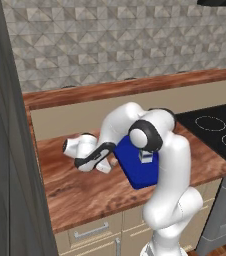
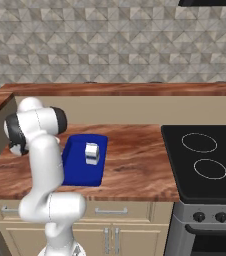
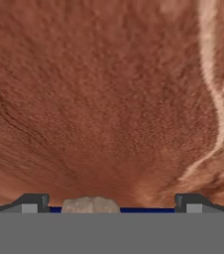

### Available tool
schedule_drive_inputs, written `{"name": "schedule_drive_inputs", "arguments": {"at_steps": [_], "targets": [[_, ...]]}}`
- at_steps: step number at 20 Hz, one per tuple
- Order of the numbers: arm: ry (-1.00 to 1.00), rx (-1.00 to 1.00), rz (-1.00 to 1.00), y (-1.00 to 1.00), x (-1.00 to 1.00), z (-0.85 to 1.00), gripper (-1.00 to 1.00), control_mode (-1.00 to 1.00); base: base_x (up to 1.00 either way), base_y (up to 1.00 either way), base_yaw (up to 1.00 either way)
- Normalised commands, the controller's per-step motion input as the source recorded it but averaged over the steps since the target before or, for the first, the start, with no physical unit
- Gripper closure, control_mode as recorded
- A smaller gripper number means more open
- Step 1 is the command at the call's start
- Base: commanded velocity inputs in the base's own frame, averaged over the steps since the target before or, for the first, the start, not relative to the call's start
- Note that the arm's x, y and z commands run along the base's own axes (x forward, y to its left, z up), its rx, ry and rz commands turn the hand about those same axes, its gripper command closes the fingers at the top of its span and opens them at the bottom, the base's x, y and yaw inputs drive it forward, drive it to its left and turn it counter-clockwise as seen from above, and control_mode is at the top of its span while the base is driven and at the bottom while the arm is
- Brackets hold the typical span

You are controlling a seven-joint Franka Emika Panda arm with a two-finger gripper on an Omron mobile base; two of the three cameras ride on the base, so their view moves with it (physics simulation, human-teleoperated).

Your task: Take out the milk from the fridge and place it on the tray on the counter. Then take the sugar cube near the tray and place it in the tray.

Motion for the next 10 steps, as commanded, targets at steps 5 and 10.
{"name": "schedule_drive_inputs", "arguments": {"at_steps": [5, 10], "targets": [[0.0, 0.0, 0.0, 0.0, -0.39, 0.0, -1.0, -1.0, 0.0, 0.0, 0.0], [0.0, 0.0, 0.03, -0.17, -0.03, -0.01, -1.0, -1.0, 0.0, 0.0, 0.0]]}}
